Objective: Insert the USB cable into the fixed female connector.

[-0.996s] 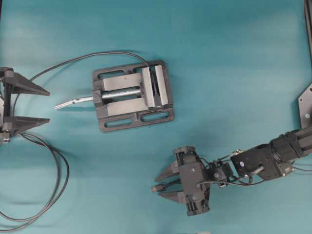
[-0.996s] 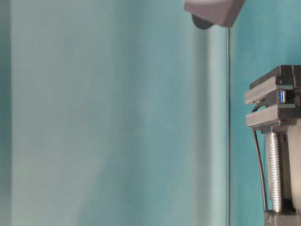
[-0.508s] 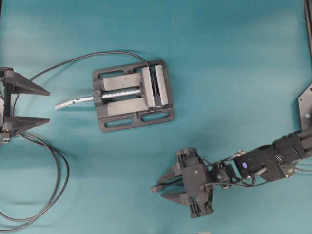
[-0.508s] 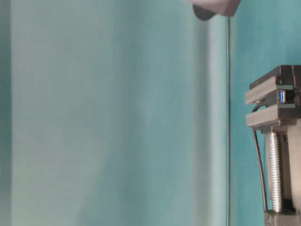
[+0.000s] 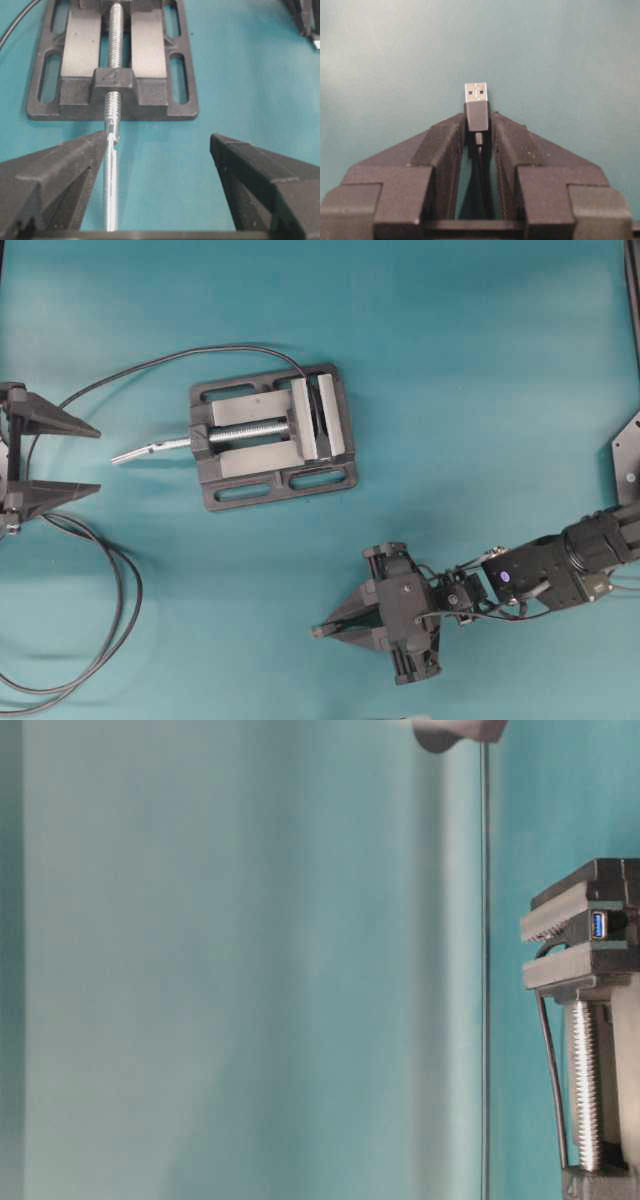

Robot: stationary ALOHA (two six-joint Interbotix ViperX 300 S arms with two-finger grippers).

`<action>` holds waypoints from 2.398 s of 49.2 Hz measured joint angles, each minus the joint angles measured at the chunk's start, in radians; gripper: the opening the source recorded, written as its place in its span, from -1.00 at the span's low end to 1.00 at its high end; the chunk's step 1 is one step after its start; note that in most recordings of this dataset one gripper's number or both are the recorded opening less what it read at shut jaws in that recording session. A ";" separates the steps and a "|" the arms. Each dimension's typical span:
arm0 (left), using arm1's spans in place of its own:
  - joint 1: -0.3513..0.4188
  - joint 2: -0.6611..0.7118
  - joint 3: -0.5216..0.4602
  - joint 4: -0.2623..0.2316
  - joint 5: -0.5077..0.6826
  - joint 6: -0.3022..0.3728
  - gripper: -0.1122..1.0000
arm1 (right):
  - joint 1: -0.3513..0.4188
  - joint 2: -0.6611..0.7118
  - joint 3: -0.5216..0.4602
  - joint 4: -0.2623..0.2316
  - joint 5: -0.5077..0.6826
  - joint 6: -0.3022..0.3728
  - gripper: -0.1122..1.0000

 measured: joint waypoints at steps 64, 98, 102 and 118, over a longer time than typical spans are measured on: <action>0.002 -0.011 0.057 0.000 -0.091 0.002 1.00 | -0.018 0.041 -0.009 0.265 -0.091 0.048 -0.43; 0.002 -0.012 0.057 0.000 -0.091 0.002 1.00 | 0.097 0.061 -0.115 1.364 -0.299 -0.554 -0.43; 0.000 -0.012 0.057 0.002 -0.091 0.002 1.00 | 0.121 0.075 -0.147 1.502 -0.357 -0.640 -0.43; 0.002 -0.012 0.057 0.000 -0.091 0.002 1.00 | 0.170 0.181 -0.331 1.845 -0.621 -0.778 -0.43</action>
